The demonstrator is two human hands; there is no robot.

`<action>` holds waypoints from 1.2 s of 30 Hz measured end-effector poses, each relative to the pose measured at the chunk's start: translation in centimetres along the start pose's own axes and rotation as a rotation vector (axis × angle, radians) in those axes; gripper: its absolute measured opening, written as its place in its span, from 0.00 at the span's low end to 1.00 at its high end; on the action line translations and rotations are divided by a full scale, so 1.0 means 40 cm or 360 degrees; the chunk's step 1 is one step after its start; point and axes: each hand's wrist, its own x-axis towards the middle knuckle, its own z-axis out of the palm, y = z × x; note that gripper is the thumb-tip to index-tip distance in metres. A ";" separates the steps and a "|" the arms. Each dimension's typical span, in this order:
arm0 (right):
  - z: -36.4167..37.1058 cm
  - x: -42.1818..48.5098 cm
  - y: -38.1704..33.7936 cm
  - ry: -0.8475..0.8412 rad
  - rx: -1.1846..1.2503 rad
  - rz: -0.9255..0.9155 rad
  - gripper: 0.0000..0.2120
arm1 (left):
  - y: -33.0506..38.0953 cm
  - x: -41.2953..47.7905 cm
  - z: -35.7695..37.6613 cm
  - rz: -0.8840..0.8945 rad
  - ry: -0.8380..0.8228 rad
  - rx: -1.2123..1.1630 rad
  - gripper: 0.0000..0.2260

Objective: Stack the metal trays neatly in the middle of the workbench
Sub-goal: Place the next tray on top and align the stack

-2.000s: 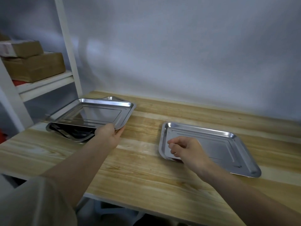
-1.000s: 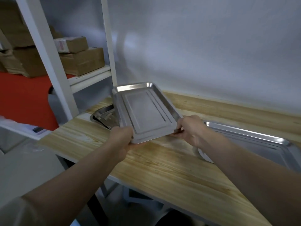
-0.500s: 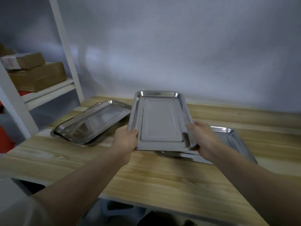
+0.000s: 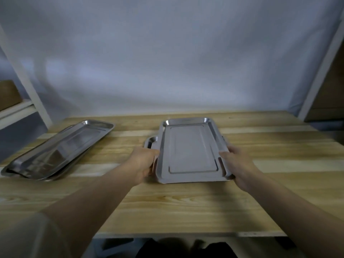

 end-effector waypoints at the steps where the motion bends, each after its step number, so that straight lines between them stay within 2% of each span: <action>1: -0.005 0.001 0.002 -0.0003 -0.0022 0.0005 0.09 | -0.003 0.004 0.006 -0.0019 -0.0003 0.0004 0.06; 6: -0.015 0.002 0.008 0.0013 -0.0135 0.0022 0.10 | -0.021 0.019 0.016 -0.0068 -0.0001 0.0082 0.08; 12: -0.019 0.007 0.005 -0.0010 -0.0391 -0.0091 0.11 | -0.032 0.032 0.017 -0.0082 0.0022 0.0105 0.08; 14: -0.011 0.008 0.006 0.0020 -0.0719 -0.0225 0.13 | -0.030 0.033 0.017 -0.0035 0.0032 0.0140 0.09; 16: 0.001 0.004 0.009 0.0118 -0.1090 -0.0365 0.19 | -0.028 0.028 0.017 0.0082 0.0077 0.0249 0.10; 18: 0.016 -0.011 0.007 0.0127 -0.1223 -0.0511 0.23 | -0.031 0.021 0.011 0.0223 0.0146 0.0405 0.13; 21: 0.051 -0.035 0.005 0.0030 -0.1324 -0.0753 0.23 | -0.038 0.008 -0.012 0.0430 0.0275 0.0604 0.16; 23: 0.086 -0.054 -0.002 -0.0094 -0.1388 -0.0864 0.25 | -0.047 0.005 -0.030 0.0464 0.0357 0.0692 0.19; 26: 0.158 -0.074 -0.010 -0.0273 -0.1467 -0.0909 0.32 | -0.061 0.005 -0.056 0.0368 0.0392 0.0655 0.22; 30: 0.246 -0.085 -0.020 -0.0359 -0.1632 -0.0870 0.37 | -0.076 0.013 -0.079 0.0150 0.0321 0.0497 0.15; 33: 0.286 -0.082 -0.021 -0.0392 -0.1695 -0.0802 0.33 | -0.080 0.013 -0.088 0.0085 0.0285 0.0392 0.16; 36: 0.294 -0.081 -0.029 -0.0444 -0.1701 -0.0764 0.20 | -0.083 0.016 -0.093 0.0075 0.0294 0.0338 0.14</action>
